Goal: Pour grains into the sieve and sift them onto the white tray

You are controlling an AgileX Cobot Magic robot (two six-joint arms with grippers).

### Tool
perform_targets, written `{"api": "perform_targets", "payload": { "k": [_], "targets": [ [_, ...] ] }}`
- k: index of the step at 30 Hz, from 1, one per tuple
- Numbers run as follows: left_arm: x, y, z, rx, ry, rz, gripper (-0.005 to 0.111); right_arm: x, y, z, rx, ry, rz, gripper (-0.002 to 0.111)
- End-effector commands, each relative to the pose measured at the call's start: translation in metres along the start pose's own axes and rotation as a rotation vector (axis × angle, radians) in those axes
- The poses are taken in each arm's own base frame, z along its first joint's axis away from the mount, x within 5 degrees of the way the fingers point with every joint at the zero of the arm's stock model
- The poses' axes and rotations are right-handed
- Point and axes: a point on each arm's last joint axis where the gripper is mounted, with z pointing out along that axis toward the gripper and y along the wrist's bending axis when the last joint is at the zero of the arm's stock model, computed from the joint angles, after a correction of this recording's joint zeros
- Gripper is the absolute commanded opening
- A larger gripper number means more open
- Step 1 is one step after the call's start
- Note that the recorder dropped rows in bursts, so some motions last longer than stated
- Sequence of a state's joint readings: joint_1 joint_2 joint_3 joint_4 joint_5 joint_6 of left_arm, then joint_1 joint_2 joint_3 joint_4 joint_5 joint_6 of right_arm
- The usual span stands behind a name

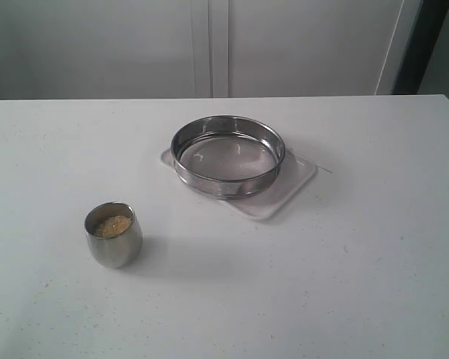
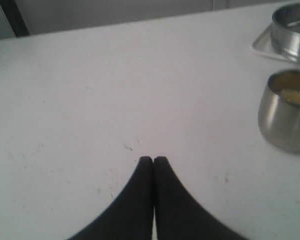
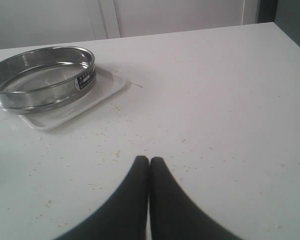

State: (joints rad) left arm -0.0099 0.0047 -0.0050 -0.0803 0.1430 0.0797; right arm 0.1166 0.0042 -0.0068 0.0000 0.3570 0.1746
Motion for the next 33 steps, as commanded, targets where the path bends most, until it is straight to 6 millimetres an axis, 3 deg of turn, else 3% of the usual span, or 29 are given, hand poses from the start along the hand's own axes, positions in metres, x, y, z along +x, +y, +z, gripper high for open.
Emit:
{"api": "perform_targets", "payload": {
  "k": [1, 11, 27, 33],
  "targets": [
    [-0.013, 0.003, -0.001, -0.037, -0.154, 0.064, 0.000, 0.001, 0.000, 0.000, -0.001, -0.012, -0.004, 0.000],
    [-0.025, 0.006, -0.004, -0.090, -0.291, 0.156, 0.000, 0.001, 0.000, 0.000, -0.001, -0.012, -0.004, 0.000],
    [-0.031, 0.007, -0.006, -0.096, -0.356, 0.076, 0.000, 0.001, 0.000, 0.000, -0.001, -0.012, -0.004, 0.000],
    [-0.039, 0.010, -0.010, -0.113, -0.464, 0.018, 0.000, 0.001, 0.000, 0.000, -0.001, -0.012, -0.004, 0.000]
  ]
}}
